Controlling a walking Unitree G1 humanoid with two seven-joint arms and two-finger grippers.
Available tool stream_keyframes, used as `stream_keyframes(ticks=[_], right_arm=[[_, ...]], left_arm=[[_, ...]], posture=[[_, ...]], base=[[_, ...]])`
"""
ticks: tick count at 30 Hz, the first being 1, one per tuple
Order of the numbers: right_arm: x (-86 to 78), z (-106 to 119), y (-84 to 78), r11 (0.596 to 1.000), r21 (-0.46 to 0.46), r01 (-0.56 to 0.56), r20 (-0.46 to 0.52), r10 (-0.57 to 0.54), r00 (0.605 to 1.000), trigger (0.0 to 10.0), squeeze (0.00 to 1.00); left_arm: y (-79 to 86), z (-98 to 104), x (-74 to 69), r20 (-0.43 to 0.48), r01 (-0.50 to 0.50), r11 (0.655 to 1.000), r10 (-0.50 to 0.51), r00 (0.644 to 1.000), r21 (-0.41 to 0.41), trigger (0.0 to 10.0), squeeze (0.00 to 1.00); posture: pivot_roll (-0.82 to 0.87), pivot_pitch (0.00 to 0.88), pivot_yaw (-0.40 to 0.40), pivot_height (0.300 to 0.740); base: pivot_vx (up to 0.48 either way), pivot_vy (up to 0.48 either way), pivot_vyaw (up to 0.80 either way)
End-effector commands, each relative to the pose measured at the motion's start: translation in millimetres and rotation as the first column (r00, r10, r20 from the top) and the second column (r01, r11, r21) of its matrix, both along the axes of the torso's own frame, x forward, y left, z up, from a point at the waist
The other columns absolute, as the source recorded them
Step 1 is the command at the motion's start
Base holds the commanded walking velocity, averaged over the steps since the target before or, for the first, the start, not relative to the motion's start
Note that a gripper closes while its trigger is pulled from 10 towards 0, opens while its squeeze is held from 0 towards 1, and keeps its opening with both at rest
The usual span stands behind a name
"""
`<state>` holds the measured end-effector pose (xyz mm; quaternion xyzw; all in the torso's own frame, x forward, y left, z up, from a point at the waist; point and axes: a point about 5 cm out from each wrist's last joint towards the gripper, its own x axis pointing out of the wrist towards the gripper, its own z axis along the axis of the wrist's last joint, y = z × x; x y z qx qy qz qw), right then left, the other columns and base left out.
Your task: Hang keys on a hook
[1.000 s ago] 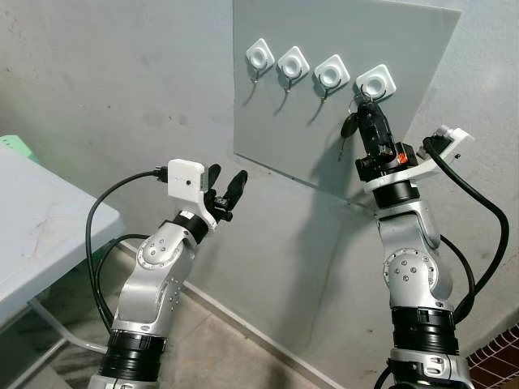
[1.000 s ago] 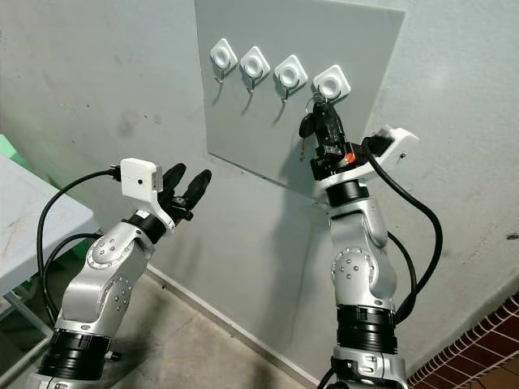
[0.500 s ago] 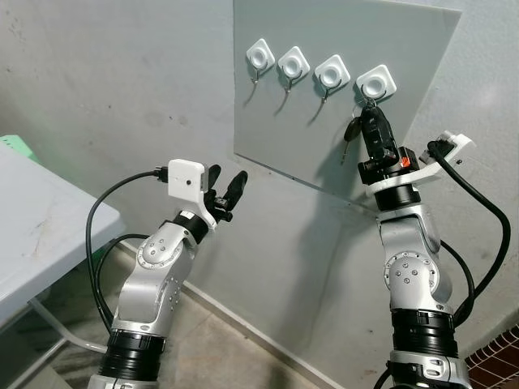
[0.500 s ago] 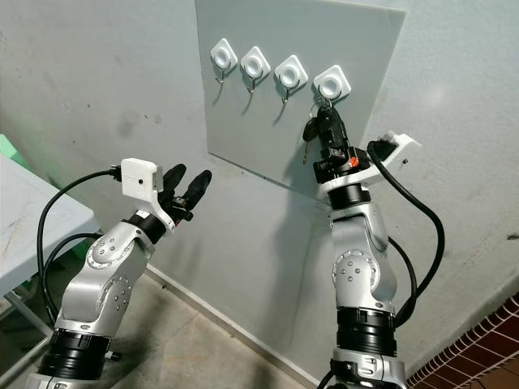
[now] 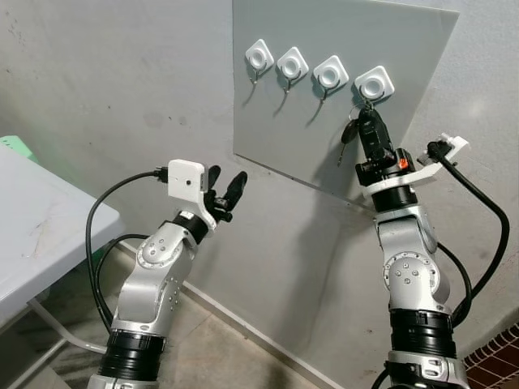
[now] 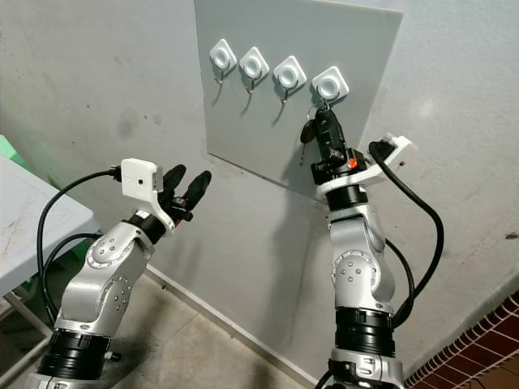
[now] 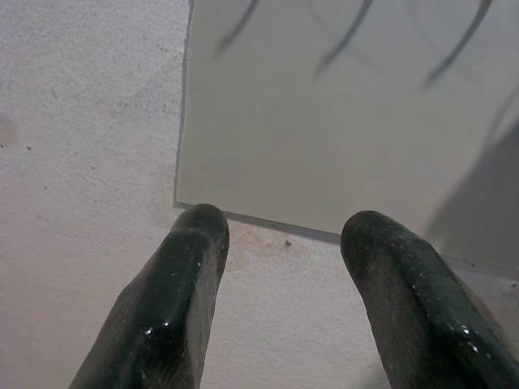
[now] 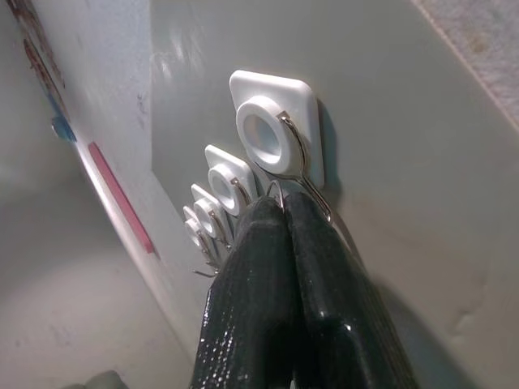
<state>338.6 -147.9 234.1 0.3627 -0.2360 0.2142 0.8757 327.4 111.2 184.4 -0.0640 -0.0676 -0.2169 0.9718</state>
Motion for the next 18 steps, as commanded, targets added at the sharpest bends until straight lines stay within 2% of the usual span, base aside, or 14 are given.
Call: stream_keyframes(ticks=[1, 11, 13, 18], right_arm=[[1.9, -9.5, 0.2, 1.000, 0.021, -0.014, -0.064, 0.015, 0.998, 10.0, 0.00], [1.8, -13.7, 2.0, 0.999, 0.029, -0.026, -0.084, 0.029, 0.996, 10.0, 0.00], [2.1, -16.4, 3.4, 0.997, 0.066, -0.044, -0.111, 0.051, 0.992, 10.0, 0.00], [2.4, -18.5, 3.7, 0.995, 0.085, -0.059, -0.131, 0.070, 0.989, 10.0, 0.00]], left_arm=[[0.5, 7.7, -0.2, 0.024, -0.001, 1.000, 0.001, 1.000, -0.002, 10.0, 0.00], [-0.8, 7.7, -0.7, 0.023, 0.005, 1.000, -0.005, 1.000, -0.004, 10.0, 0.00], [-1.0, 8.0, -0.8, 0.024, 0.005, 1.000, -0.005, 1.000, -0.004, 10.0, 0.00], [-1.9, 8.2, -1.2, 0.025, 0.009, 1.000, -0.009, 1.000, -0.006, 10.0, 0.00]], posture=[[0.20, 0.000, -0.011, 0.740], [0.21, 0.000, -0.013, 0.740], [0.21, 0.000, -0.013, 0.740], [0.21, 0.000, -0.017, 0.740]], base=[[0.000, 0.000, 0.00], [0.000, 0.000, 0.00], [0.000, 0.000, 0.00], [0.000, 0.000, 0.00]])
